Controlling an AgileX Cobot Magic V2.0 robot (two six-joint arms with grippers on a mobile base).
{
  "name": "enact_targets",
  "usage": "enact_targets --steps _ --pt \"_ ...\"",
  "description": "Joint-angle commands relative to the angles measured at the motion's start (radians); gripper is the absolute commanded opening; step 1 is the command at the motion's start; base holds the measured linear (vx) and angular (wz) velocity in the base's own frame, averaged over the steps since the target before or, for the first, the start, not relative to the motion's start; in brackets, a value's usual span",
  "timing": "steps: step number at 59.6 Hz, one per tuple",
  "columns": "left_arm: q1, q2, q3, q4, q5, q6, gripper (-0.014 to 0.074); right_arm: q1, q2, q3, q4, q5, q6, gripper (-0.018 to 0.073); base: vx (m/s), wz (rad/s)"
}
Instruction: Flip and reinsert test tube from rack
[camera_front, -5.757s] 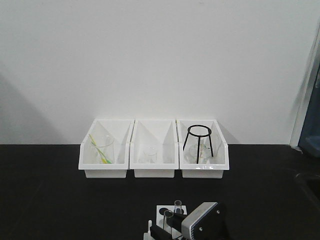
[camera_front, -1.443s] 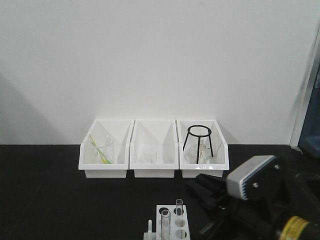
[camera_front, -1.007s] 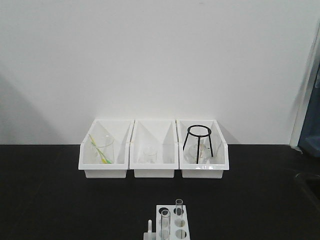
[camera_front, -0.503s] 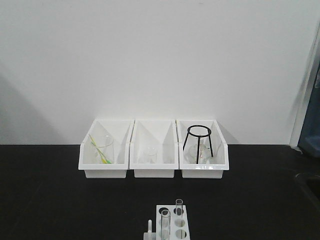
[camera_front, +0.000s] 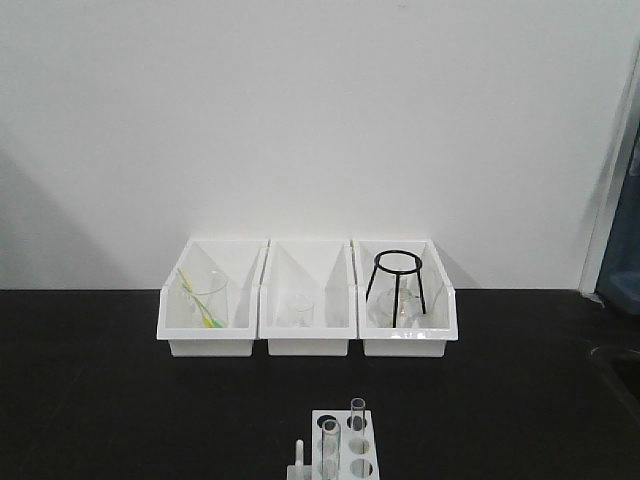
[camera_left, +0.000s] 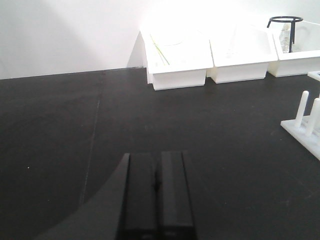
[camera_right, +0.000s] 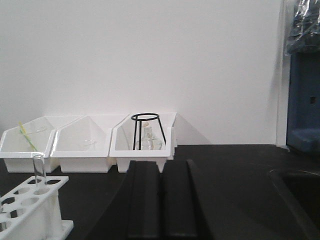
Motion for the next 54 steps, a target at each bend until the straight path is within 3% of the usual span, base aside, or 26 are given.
enact_targets --steps 1,54 --pt "0.0 -0.008 -0.004 -0.004 -0.078 -0.009 -0.0006 -0.013 -0.019 0.002 0.0 -0.039 -0.03 -0.0011 0.0 0.0" --pt "0.0 -0.008 -0.004 -0.004 -0.079 -0.009 -0.0006 -0.013 -0.022 0.002 0.001 -0.022 -0.039 -0.0011 0.0 0.0"
